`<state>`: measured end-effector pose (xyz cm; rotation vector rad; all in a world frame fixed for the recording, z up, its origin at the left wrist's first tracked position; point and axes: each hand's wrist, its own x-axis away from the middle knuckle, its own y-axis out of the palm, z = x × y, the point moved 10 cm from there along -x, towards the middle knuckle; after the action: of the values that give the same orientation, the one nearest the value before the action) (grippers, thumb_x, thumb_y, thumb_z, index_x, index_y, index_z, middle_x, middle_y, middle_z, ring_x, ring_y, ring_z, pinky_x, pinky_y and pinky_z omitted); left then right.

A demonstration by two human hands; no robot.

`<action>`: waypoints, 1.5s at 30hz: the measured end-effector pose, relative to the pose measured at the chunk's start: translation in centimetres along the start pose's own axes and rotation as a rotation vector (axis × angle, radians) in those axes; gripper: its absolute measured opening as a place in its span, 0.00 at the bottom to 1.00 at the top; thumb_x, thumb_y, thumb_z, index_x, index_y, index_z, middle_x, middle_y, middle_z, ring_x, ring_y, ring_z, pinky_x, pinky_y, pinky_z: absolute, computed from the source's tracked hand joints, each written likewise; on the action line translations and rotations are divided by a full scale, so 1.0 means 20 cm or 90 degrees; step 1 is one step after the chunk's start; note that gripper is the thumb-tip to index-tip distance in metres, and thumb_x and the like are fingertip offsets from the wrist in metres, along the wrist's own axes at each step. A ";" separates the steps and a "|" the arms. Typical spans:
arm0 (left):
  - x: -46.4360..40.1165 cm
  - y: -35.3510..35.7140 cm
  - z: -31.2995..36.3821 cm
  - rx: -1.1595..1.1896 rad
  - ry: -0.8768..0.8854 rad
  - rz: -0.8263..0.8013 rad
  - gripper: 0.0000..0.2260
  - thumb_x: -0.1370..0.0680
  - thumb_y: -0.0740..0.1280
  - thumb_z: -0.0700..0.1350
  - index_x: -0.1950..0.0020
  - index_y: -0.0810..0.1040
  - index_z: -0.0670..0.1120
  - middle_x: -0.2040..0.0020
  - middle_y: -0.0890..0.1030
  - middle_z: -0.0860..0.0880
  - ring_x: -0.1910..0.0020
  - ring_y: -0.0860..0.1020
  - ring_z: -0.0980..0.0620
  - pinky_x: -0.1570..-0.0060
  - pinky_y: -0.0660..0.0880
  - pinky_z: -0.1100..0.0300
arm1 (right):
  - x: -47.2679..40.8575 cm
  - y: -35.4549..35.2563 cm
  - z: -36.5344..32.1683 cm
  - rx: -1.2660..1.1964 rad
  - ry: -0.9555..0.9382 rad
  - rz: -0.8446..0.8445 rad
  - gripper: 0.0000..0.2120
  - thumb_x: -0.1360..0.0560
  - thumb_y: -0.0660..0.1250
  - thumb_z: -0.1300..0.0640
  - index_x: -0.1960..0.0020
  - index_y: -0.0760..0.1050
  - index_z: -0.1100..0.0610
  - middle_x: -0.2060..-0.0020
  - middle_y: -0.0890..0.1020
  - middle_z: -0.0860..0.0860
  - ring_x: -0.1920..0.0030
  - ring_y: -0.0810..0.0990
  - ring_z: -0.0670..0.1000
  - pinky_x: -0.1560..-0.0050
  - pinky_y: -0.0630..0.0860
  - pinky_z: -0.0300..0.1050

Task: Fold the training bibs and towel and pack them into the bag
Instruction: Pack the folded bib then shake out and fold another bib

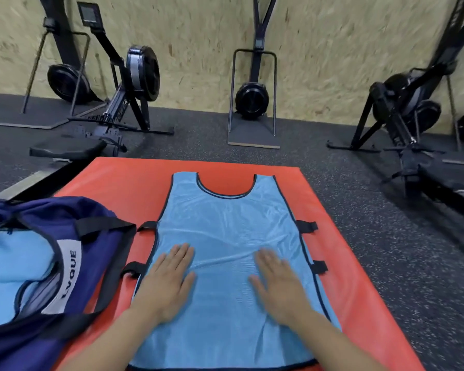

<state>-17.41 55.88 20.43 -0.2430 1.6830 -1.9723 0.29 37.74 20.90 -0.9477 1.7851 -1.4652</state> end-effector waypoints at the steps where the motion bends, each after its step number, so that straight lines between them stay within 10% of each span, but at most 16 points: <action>1: -0.01 -0.01 0.01 -0.002 0.004 0.014 0.39 0.21 0.31 0.67 0.19 0.56 0.48 0.20 0.53 0.53 0.20 0.48 0.54 0.25 0.38 0.60 | 0.03 -0.05 0.15 0.006 0.038 0.018 0.41 0.23 0.32 0.33 0.20 0.57 0.54 0.21 0.53 0.47 0.20 0.54 0.48 0.23 0.41 0.44; 5: 0.01 -0.02 0.03 0.018 -0.004 0.030 0.43 0.25 0.26 0.69 0.19 0.51 0.47 0.21 0.48 0.55 0.21 0.44 0.53 0.27 0.32 0.63 | 0.15 -0.15 0.43 0.038 0.093 0.039 0.53 0.33 0.17 0.28 0.19 0.46 0.53 0.21 0.46 0.45 0.20 0.46 0.47 0.24 0.36 0.42; 10: 0.23 -0.07 0.13 0.007 0.031 -0.056 0.32 0.15 0.41 0.60 0.27 0.72 0.42 0.26 0.70 0.48 0.28 0.70 0.50 0.25 0.44 0.61 | 0.35 -0.17 0.23 0.023 -0.041 -0.009 0.49 0.31 0.23 0.27 0.19 0.49 0.52 0.23 0.44 0.44 0.20 0.45 0.48 0.26 0.33 0.36; 13: 0.44 -0.13 0.10 -0.019 0.056 -0.049 0.33 0.16 0.42 0.63 0.24 0.68 0.43 0.24 0.66 0.48 0.25 0.67 0.49 0.25 0.42 0.64 | 0.51 -0.18 0.27 0.022 -0.033 -0.058 0.56 0.38 0.20 0.24 0.19 0.47 0.49 0.24 0.41 0.43 0.20 0.43 0.45 0.24 0.37 0.37; 17: 0.66 -0.20 0.02 -0.016 0.033 -0.038 0.37 0.19 0.43 0.68 0.22 0.66 0.42 0.23 0.64 0.48 0.22 0.56 0.55 0.25 0.43 0.66 | 0.68 -0.14 0.39 -0.062 0.030 -0.091 0.33 0.19 0.49 0.36 0.19 0.54 0.51 0.19 0.49 0.49 0.20 0.49 0.47 0.27 0.42 0.33; 20: 0.76 -0.23 -0.03 0.014 0.007 -0.004 0.45 0.25 0.36 0.75 0.20 0.55 0.45 0.20 0.53 0.53 0.21 0.48 0.58 0.26 0.38 0.70 | 0.73 -0.11 0.44 -0.115 0.034 -0.121 0.42 0.26 0.48 0.25 0.20 0.58 0.49 0.21 0.51 0.46 0.20 0.50 0.46 0.25 0.45 0.34; 23: 0.79 -0.21 -0.07 0.024 -0.004 -0.002 0.43 0.25 0.36 0.75 0.19 0.54 0.49 0.20 0.52 0.55 0.20 0.51 0.57 0.25 0.40 0.69 | 0.73 -0.12 0.46 -0.122 0.012 -0.091 0.27 0.18 0.61 0.48 0.21 0.59 0.47 0.20 0.56 0.48 0.20 0.53 0.46 0.23 0.50 0.37; 34: 0.80 -0.22 -0.05 0.055 0.077 0.008 0.36 0.22 0.47 0.72 0.20 0.60 0.52 0.21 0.58 0.57 0.21 0.51 0.63 0.23 0.47 0.64 | 0.72 -0.26 0.50 -0.127 -0.038 0.026 0.10 0.22 0.71 0.56 0.43 0.84 0.48 0.36 0.80 0.45 0.36 0.78 0.47 0.32 0.71 0.45; 45: 0.77 -0.27 0.01 0.078 0.108 0.009 0.38 0.23 0.52 0.73 0.21 0.64 0.50 0.21 0.60 0.57 0.21 0.52 0.63 0.23 0.52 0.61 | 0.69 -0.34 0.52 -0.201 -0.041 0.082 0.09 0.25 0.73 0.61 0.50 0.83 0.48 0.51 0.84 0.40 0.50 0.82 0.43 0.44 0.78 0.46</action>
<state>-31.88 48.48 22.62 -0.0192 1.6517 -2.1273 2.41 19.91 25.40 -0.9994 2.0261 -1.0818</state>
